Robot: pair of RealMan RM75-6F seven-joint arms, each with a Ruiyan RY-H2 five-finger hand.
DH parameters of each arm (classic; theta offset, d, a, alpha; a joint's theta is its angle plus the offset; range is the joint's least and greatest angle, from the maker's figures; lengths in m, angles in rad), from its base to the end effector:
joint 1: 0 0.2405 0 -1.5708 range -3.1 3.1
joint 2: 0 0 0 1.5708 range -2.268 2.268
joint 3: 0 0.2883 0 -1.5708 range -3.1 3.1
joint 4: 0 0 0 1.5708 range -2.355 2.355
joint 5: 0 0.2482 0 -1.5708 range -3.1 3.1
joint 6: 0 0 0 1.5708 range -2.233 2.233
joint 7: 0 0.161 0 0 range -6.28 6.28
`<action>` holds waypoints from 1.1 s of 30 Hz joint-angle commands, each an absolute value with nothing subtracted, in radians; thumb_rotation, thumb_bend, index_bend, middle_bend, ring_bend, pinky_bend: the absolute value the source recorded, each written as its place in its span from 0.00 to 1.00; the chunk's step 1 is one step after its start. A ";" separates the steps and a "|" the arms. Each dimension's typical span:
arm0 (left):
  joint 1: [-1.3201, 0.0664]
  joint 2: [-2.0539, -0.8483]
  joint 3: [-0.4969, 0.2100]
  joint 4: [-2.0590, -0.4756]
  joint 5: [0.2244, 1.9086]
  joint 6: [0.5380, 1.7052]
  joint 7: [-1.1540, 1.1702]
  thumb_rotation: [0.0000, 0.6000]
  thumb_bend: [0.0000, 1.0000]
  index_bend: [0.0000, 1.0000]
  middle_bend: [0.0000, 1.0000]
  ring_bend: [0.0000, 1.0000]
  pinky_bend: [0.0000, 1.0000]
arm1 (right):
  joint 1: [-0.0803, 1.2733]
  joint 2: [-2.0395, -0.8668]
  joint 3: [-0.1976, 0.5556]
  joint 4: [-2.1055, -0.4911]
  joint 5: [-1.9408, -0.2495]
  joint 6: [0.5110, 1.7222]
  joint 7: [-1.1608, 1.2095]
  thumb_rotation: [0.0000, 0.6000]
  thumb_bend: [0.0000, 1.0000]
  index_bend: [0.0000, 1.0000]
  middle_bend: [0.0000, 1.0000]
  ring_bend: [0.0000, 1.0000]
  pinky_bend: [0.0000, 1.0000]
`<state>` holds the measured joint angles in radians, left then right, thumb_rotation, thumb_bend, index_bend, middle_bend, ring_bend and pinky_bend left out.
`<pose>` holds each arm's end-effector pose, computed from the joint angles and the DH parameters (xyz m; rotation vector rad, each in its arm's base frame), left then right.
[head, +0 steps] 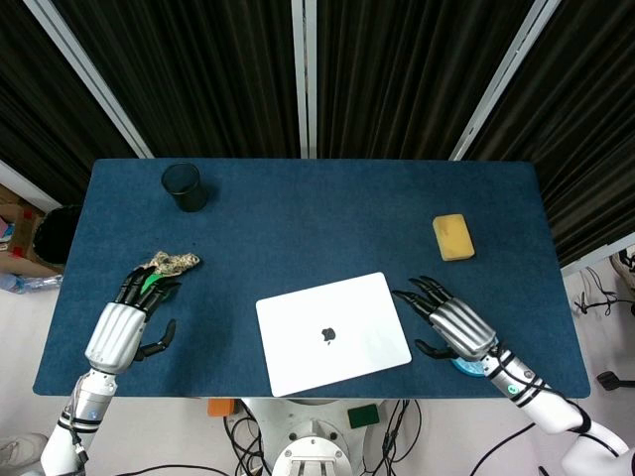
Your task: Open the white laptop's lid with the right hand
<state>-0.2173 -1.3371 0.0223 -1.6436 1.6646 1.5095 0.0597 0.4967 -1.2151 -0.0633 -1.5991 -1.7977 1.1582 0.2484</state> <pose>-0.2673 0.2170 0.0467 -1.5766 -0.9207 -1.2152 -0.2420 -0.2719 0.0261 2.0955 -1.0319 1.1436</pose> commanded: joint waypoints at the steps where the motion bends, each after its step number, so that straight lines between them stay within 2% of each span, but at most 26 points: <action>1: -0.218 -1.345 0.025 -1.637 1.665 1.502 0.054 0.77 0.44 0.21 0.19 0.03 0.06 | 0.543 -1.254 -0.079 -1.601 -1.825 1.093 0.224 1.00 0.33 0.00 0.15 0.00 0.00; 5: -0.210 -1.352 0.033 -1.631 1.670 1.502 0.054 0.78 0.44 0.21 0.18 0.03 0.06 | 0.586 -1.305 -0.093 -1.597 -1.863 1.036 0.176 1.00 0.32 0.00 0.11 0.00 0.00; 10: -0.193 -1.357 0.048 -1.624 1.678 1.513 0.053 0.78 0.44 0.21 0.18 0.03 0.06 | 0.615 -1.381 -0.100 -1.568 -1.871 0.973 0.084 1.00 0.21 0.00 0.01 0.00 0.00; 16: -0.171 -1.362 0.057 -1.613 1.681 1.531 0.040 0.77 0.44 0.21 0.18 0.03 0.06 | 0.630 -1.464 -0.094 -1.523 -1.854 0.949 0.017 1.00 0.20 0.00 0.00 0.00 0.00; 33: -0.152 -1.373 0.054 -1.580 1.684 1.538 0.006 0.77 0.44 0.21 0.18 0.03 0.06 | 0.709 -1.578 -0.066 -1.480 -1.785 0.858 -0.060 1.00 0.20 0.00 0.00 0.00 0.00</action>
